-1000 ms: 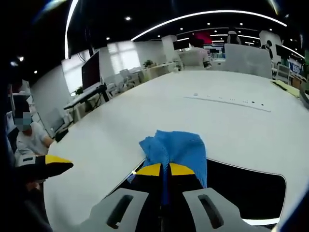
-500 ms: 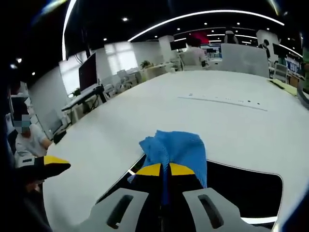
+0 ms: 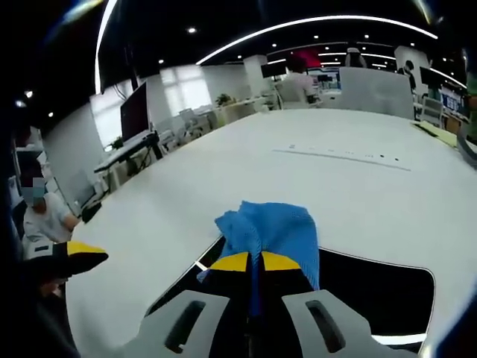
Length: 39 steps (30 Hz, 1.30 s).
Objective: Wipe the mirror surface with the cleaning cloth until all visible marks leave the cleaned area.
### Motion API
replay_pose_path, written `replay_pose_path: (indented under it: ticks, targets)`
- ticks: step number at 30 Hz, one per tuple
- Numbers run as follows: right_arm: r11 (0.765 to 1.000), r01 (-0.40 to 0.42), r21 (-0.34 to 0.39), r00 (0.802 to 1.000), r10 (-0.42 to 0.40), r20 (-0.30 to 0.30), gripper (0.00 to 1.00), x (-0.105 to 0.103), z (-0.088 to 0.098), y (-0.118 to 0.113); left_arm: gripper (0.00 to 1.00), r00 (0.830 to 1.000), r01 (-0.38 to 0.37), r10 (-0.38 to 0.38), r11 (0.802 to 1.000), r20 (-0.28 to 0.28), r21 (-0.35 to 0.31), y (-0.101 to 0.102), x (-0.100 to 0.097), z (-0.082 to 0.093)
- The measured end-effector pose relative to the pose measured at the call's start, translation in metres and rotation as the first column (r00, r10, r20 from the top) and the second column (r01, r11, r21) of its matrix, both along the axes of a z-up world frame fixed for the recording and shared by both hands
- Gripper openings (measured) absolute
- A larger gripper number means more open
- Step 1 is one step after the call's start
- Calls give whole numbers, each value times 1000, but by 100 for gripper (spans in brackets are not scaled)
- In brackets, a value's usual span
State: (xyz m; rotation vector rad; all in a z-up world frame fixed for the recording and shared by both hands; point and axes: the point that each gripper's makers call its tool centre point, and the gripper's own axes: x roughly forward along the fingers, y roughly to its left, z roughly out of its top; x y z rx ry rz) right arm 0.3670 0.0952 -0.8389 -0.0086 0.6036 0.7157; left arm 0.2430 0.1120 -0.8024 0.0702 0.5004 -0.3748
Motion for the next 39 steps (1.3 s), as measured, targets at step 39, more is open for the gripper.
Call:
replay_pose_path:
  ticks: [39]
  targets:
    - [996, 87, 15, 996, -87, 4, 0, 8, -1, -40, 94, 1000, 2, -2, 1000, 23, -1, -1, 4, 5]
